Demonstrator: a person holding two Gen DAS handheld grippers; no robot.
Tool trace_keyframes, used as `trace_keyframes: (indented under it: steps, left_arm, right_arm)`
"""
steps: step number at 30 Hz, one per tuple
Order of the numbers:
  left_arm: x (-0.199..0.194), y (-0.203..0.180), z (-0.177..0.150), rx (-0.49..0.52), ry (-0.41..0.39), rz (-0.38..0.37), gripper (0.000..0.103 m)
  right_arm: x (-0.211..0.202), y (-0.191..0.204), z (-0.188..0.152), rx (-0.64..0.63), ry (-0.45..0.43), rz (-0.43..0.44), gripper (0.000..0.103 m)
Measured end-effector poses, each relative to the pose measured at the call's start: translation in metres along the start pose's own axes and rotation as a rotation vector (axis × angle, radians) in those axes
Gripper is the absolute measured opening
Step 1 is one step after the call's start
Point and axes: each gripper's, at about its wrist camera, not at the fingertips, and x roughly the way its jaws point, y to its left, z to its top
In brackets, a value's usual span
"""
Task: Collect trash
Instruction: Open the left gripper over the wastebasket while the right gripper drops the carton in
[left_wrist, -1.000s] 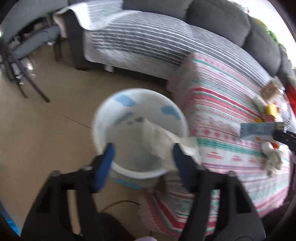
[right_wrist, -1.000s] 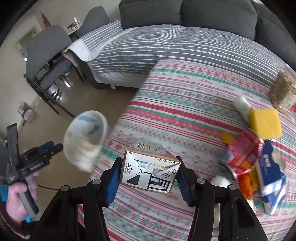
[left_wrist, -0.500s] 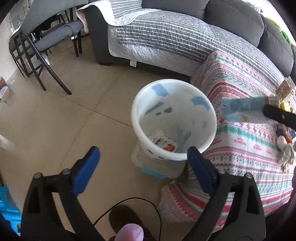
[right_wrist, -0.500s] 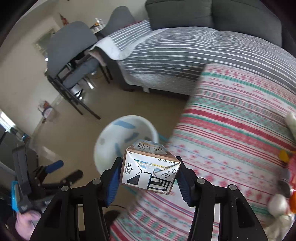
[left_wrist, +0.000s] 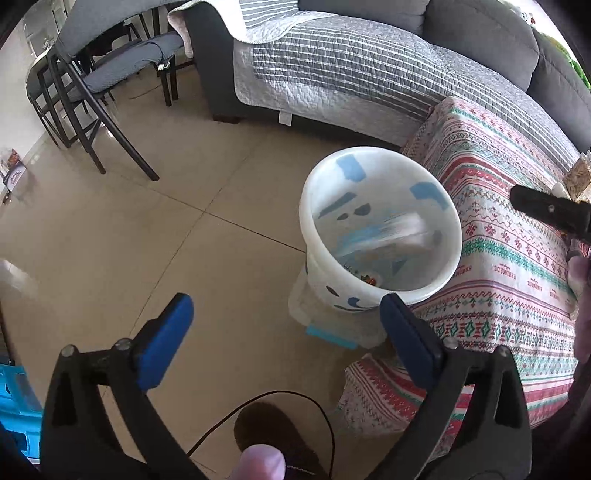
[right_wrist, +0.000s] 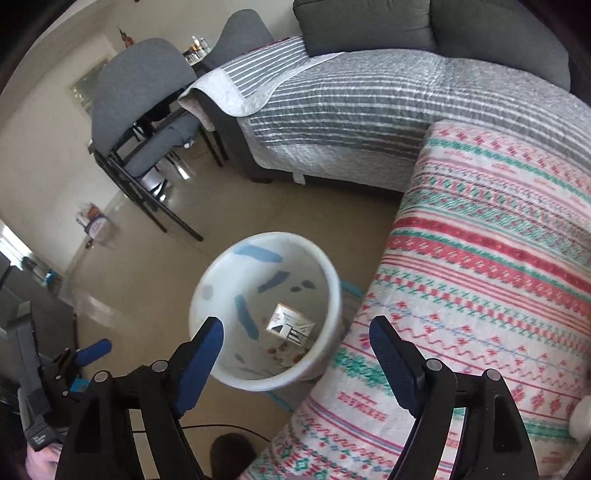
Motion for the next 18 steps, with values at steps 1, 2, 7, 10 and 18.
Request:
trace_keyframes:
  steps: [1, 2, 7, 10, 18]
  left_arm:
    - [0.000, 0.000, 0.000, 0.001, 0.003, 0.000, 0.101]
    - [0.000, 0.000, 0.000, 0.001, 0.005, -0.001, 0.101]
    - [-0.003, -0.007, 0.000, 0.004, 0.017, -0.020, 0.101]
    - [-0.005, -0.012, -0.001, 0.008, 0.027, -0.042, 0.101]
    - [-0.017, -0.043, -0.001, 0.063, 0.034, -0.075, 0.101]
  right_arm:
    - [-0.005, -0.002, -0.001, -0.002, -0.004, -0.015, 0.083]
    - [-0.012, -0.004, -0.001, -0.003, -0.010, -0.036, 0.083]
    - [-0.041, -0.022, -0.008, 0.008, -0.016, -0.107, 0.084]
    - [-0.062, -0.038, -0.015, 0.019, -0.018, -0.148, 0.084]
    - [-0.125, -0.091, -0.038, 0.049, -0.034, -0.255, 0.085]
